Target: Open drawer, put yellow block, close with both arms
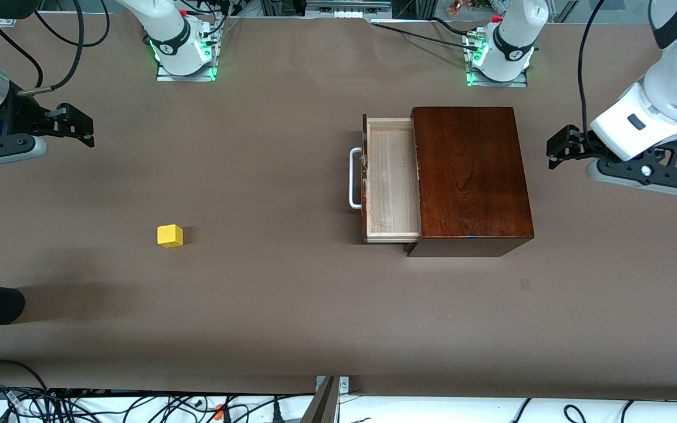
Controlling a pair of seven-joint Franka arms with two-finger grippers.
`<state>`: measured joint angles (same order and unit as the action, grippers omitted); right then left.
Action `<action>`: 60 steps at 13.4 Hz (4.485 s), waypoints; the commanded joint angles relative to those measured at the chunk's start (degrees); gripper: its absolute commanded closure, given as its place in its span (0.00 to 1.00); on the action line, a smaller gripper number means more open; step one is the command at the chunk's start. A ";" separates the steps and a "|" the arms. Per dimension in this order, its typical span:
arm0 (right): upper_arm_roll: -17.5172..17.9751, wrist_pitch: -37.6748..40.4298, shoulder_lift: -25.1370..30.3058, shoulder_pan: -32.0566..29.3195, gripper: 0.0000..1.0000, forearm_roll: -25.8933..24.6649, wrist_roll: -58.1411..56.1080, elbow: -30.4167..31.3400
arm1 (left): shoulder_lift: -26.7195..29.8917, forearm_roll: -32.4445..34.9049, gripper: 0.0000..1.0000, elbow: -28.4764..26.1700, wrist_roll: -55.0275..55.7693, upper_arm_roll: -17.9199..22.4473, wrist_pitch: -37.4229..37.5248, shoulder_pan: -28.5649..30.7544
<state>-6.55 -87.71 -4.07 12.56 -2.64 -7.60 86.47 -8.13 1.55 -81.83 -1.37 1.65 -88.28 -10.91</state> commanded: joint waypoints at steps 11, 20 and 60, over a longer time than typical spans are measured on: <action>-0.13 1.22 -0.59 0.19 0.00 -0.70 -0.84 -1.57 | 6.10 -2.69 0.00 -8.79 -3.81 4.68 -1.72 -0.16; -0.13 1.22 -0.59 0.19 0.00 -0.70 -0.84 -1.57 | 5.40 -2.69 0.00 -7.73 -3.63 4.15 -0.67 -0.60; 0.31 -34.44 -18.34 -4.73 0.00 7.28 -2.24 17.40 | 5.40 -2.95 0.00 -7.03 -3.99 3.27 0.56 -0.60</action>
<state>-6.59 -117.38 -22.16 7.86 2.05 -9.34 100.38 -3.66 0.08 -88.69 -3.97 4.82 -88.48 -11.63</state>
